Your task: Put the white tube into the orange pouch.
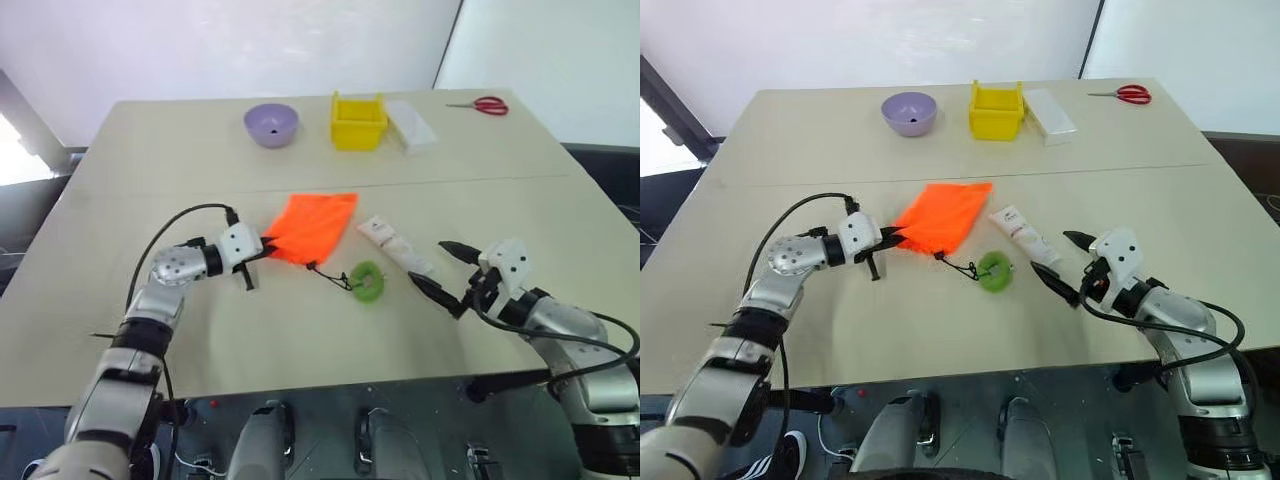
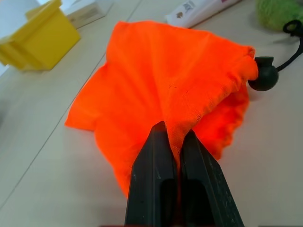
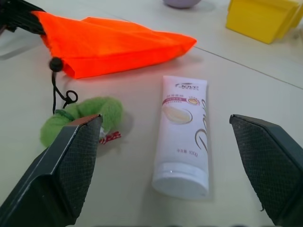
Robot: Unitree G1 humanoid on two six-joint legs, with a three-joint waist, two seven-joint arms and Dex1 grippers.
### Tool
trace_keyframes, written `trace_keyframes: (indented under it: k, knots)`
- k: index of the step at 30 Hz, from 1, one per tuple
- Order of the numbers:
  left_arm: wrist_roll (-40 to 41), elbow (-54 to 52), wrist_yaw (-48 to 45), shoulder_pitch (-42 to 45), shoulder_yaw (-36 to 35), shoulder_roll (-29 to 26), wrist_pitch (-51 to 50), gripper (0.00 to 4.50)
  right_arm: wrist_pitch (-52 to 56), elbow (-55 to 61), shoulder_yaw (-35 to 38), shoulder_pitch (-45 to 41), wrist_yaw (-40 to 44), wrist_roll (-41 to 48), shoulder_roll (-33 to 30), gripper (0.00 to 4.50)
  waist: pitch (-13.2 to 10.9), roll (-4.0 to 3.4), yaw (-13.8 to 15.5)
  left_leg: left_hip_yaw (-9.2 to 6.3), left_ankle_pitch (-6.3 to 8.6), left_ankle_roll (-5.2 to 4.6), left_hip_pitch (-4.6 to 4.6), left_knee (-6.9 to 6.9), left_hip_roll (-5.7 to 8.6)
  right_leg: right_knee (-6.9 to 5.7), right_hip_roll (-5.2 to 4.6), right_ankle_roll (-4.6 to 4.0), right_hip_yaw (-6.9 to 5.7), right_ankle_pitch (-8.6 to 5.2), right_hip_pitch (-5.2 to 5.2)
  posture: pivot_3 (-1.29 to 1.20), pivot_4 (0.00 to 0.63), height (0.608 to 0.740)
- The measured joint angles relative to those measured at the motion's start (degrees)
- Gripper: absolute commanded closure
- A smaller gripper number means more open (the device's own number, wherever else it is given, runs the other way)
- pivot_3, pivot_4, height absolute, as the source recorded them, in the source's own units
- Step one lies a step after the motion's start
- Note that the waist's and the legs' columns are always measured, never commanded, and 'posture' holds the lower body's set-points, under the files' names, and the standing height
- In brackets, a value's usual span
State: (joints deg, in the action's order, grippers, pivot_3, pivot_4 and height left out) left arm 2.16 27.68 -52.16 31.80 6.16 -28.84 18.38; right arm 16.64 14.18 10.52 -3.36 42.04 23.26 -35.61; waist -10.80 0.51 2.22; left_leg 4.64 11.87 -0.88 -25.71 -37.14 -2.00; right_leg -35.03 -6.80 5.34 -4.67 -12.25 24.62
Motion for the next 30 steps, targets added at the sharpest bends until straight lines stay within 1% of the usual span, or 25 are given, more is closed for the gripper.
trace_keyframes:
  k: [3, 5, 9, 11, 14, 16, 18, 20, 25, 30]
  knots:
    - [1.1, -9.8, 3.4, -4.8, -0.9, 0.6, -8.7, 4.48, -0.1, -0.4, -0.2, -0.2, -0.1, -1.1, -0.7, 0.00, 0.0, 0.00, 0.0, -0.02, 0.01, 0.02, 0.01, -0.05, -0.01, 0.00, -0.01, 0.00, 0.00, 0.00, -0.04, 0.00, 0.150, 0.740]
    - [1.4, -16.6, 6.7, -7.0, -1.1, 2.4, -15.4, 4.48, 0.2, -1.3, -0.8, -0.8, -0.5, -2.1, -0.9, 0.00, 0.0, 0.00, 0.0, -0.03, 0.05, 0.08, 0.02, -0.08, -0.01, 0.00, -0.02, -0.01, 0.00, 0.00, -0.05, 0.00, 0.150, 0.740]
    - [1.8, -27.8, 10.3, -7.8, 0.1, 5.1, -25.7, 4.48, 0.4, -2.4, -1.5, -3.1, -1.2, -3.0, -0.8, 0.00, 0.0, 0.00, -0.1, -0.03, 0.05, 0.12, 0.09, -0.07, 0.00, -0.06, 0.00, -0.05, 0.00, 0.03, -0.07, 0.00, 0.150, 0.740]
    - [2.3, -31.7, 12.3, -8.0, 0.1, 6.4, -31.4, 4.48, 0.4, -3.4, -2.2, -3.6, -1.5, -4.0, -0.8, 0.00, 0.0, 0.00, -0.1, -0.03, 0.00, 0.04, 0.14, -0.05, 0.04, -0.07, 0.03, -0.05, 0.00, 0.03, -0.10, 0.00, 0.150, 0.740]
    - [5.0, -34.0, 14.1, -8.0, -1.0, 8.3, -36.7, 4.48, 0.9, -5.7, -3.1, -4.2, -3.6, -6.2, -0.8, 0.00, 0.0, 0.00, -0.1, -0.02, -0.01, 0.02, 0.13, -0.04, 0.08, -0.08, 0.05, -0.05, 0.00, 0.03, -0.07, 0.00, 0.150, 0.740]
    - [6.8, -33.2, 13.7, -7.0, -2.4, 7.8, -37.4, 4.48, 2.8, -6.3, -3.1, -4.7, -4.4, -6.2, -0.7, 0.00, 0.0, 0.00, -0.1, -0.03, -0.02, 0.02, 0.14, -0.05, 0.08, -0.11, 0.08, -0.05, 0.00, 0.03, -0.06, 0.00, 0.150, 0.740]
    - [5.3, -31.3, 12.3, -5.5, -2.3, 3.5, -34.7, 4.48, 5.2, -5.9, -3.3, -5.5, -4.8, -6.0, 0.0, 0.00, 0.0, -0.01, -0.3, -0.02, -0.02, 0.03, 0.17, -0.05, 0.06, -0.12, 0.17, -0.07, 0.00, 0.03, -0.05, 0.00, 0.150, 0.740]
    - [3.0, -29.3, 11.1, -5.3, -1.9, 1.0, -30.6, 4.48, 8.5, -5.0, -3.9, -6.2, -5.9, -5.9, 1.0, 0.00, 0.0, -0.05, -0.3, -0.03, -0.01, 0.05, 0.21, -0.02, 0.04, -0.12, 0.16, -0.07, 0.00, 0.03, -0.07, 0.00, 0.150, 0.740]
    - [0.7, -23.7, 10.1, -5.6, 0.7, 0.9, -23.9, 4.48, 20.5, -2.1, -6.0, -10.3, -9.8, -2.9, 5.4, 0.00, 0.0, -0.05, -0.1, -0.02, -0.01, 0.05, 0.09, -0.05, -0.04, -0.10, 0.03, -0.10, 0.01, 0.05, -0.01, 0.00, 0.150, 0.740]
    - [-1.6, -20.1, 9.6, -5.1, 1.8, 0.0, -18.9, 4.48, 28.1, -1.7, -8.1, -14.1, -13.5, -4.3, 4.9, 0.00, 0.0, -0.05, -0.1, 0.00, 0.00, 0.06, -0.02, -0.04, -0.03, -0.06, -0.01, -0.10, 0.01, 0.05, 0.08, 0.00, 0.150, 0.740]
